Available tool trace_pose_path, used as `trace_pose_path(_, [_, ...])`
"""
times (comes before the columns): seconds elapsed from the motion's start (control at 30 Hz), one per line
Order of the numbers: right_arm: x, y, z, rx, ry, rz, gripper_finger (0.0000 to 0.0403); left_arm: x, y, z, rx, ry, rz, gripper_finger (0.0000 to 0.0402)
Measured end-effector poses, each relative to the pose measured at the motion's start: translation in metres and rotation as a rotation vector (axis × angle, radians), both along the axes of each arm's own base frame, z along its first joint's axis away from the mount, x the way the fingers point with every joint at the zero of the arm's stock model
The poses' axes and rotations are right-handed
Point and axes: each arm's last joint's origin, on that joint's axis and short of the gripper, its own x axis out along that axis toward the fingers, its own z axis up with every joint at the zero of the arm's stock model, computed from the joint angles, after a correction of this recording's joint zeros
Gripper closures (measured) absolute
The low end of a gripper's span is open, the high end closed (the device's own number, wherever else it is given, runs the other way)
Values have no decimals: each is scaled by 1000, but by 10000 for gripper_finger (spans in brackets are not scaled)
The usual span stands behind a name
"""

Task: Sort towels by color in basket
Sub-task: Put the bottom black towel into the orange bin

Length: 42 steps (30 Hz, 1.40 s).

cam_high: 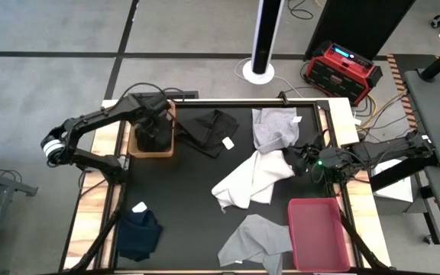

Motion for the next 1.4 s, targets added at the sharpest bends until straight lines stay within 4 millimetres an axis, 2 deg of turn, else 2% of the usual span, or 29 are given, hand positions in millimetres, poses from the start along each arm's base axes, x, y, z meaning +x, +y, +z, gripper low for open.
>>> trace_pose_path(0.2, [0,0,0,0,0,0,390,1,6,15,150,27,2,401])
trace_pose_path(0.33, [0,0,0,0,0,0,390,-1,17,16,278,82,60,401])
trace_pose_path(0.5, [0,0,0,0,0,0,390,-2,16,3,130,3,23,401])
trace_pose_path(0.77, [0,0,0,0,0,0,390,-9,11,-13,82,57,37,401])
trace_pose_path(1.2, [0,0,0,0,1,0,390,-19,0,-60,20,49,55,402])
trace_pose_path(1.4, [0,0,0,0,0,-1,390,-20,-2,-67,5,31,54,402])
